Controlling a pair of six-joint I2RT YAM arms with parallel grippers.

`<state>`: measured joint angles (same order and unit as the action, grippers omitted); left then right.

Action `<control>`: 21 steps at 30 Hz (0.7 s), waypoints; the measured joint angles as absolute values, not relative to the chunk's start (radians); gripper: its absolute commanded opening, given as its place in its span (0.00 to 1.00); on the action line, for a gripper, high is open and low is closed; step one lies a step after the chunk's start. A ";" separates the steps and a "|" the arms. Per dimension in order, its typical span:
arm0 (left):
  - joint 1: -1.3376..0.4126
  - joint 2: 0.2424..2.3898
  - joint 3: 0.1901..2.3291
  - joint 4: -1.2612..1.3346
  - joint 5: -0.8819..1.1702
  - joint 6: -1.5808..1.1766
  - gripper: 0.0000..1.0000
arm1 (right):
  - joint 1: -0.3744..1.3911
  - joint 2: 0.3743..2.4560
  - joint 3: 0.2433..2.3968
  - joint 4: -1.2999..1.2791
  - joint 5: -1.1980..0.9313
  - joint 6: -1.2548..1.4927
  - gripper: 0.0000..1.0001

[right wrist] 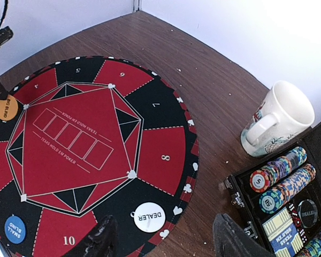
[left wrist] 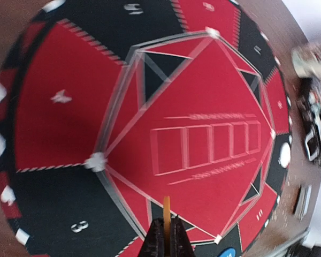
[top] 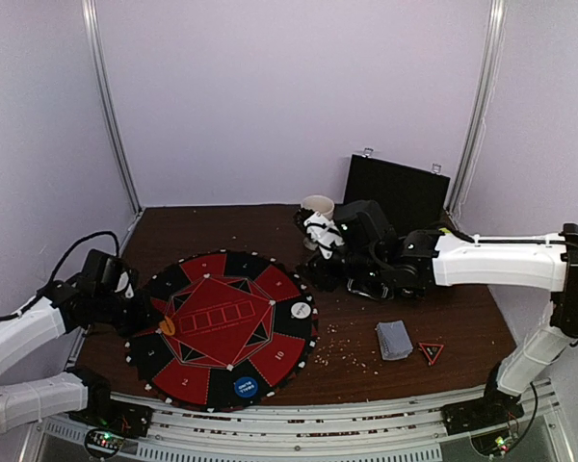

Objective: Distribute texas hold em gaming equipment
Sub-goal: Place the big blind button at position 4.

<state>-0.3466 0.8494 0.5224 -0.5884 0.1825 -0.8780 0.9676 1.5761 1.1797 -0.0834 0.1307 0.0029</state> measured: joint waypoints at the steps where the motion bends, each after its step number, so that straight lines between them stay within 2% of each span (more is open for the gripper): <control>1: -0.322 0.822 0.506 -0.604 0.176 -0.904 0.00 | 0.959 1.570 1.167 -0.076 0.125 0.002 0.63; 9: -0.247 0.682 0.393 -0.712 0.106 -1.103 0.00 | 0.899 1.520 1.102 -0.034 0.084 -0.002 0.63; 21: -0.011 0.725 0.385 -0.658 0.054 -1.124 0.00 | 0.866 1.511 1.093 -0.024 0.047 -0.025 0.63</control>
<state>-0.0113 0.7246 0.3855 -0.6579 0.0536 -1.1236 0.8661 1.5112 1.0927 -0.0238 0.0467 -0.0246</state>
